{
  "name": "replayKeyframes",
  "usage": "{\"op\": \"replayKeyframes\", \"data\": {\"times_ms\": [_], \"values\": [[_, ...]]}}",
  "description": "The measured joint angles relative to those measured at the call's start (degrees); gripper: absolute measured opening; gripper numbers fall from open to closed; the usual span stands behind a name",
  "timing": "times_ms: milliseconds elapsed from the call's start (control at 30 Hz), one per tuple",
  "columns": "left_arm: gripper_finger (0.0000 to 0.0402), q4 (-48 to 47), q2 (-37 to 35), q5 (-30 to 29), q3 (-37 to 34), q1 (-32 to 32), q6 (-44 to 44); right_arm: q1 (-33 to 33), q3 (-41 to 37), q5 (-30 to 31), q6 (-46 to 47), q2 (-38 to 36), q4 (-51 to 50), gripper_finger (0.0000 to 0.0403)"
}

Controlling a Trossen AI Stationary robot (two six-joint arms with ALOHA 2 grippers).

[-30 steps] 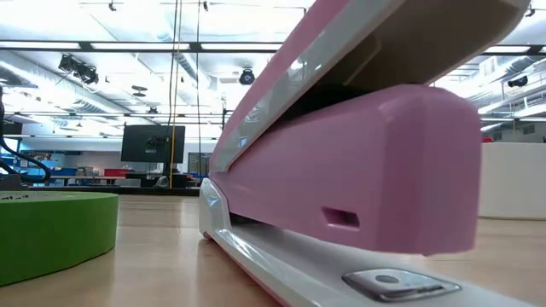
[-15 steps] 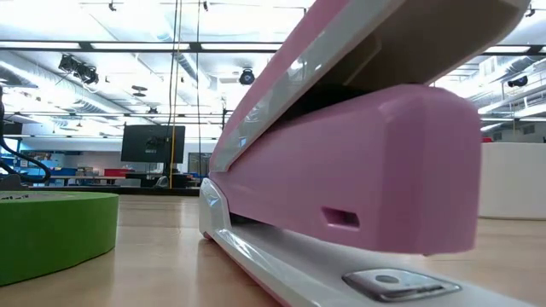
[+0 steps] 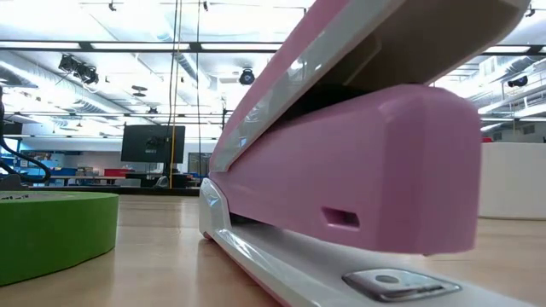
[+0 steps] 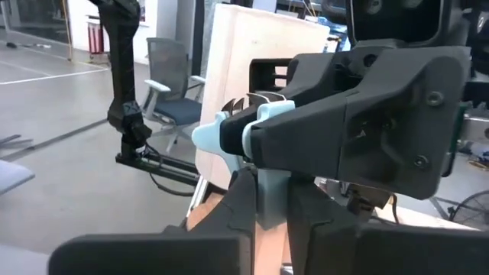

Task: Pick and place Stapler, Stapler remover, tape
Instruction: Put the light blue staple remover into the white bin

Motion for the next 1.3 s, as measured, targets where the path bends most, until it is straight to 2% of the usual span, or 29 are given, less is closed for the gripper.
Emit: {"op": "replayKeyframes", "data": {"times_ms": [167,333,500,600,733,900,1000,1100,1300], "values": [[0.0115,0.0,0.0,-0.8,0.0,-0.1,-0.9,0.2,0.0,0.3,0.8,0.0,-0.4,0.0027],[0.0150,0.0,0.0,-0.9,0.0,0.0,-0.8,1.2,0.0,1.1,1.6,-0.1,-1.8,0.0027],[0.0160,-0.3,-0.6,-1.9,-0.1,0.4,-0.8,2.7,0.1,5.3,2.7,-0.7,-5.1,0.0027],[0.0160,-1.0,-1.2,-2.7,-0.2,0.6,-0.7,3.8,0.2,10.9,6.2,-2.0,-10.1,0.0027],[0.0158,-1.6,-2.9,-3.0,0.1,0.6,-0.9,5.8,-0.1,14.8,10.9,-4.4,-20.6,0.0026],[0.0158,-4.6,-5.3,-3.1,-0.1,0.3,-0.9,8.7,0.1,20.8,22.1,-7.9,-33.4,0.0026],[0.0158,-5.1,-6.4,-3.8,0.0,0.4,-2.1,10.6,-0.1,22.7,30.7,-9.0,-44.3,0.0026],[0.0158,-8.3,-7.8,-4.8,0.2,0.1,-3.7,12.5,-0.1,22.9,42.3,-11.0,-55.7,0.0026],[0.0158,-22.7,-9.6,-8.9,0.0,0.0,-7.2,15.1,0.0,21.4,67.4,-12.4,-81.0,0.0026]]}}
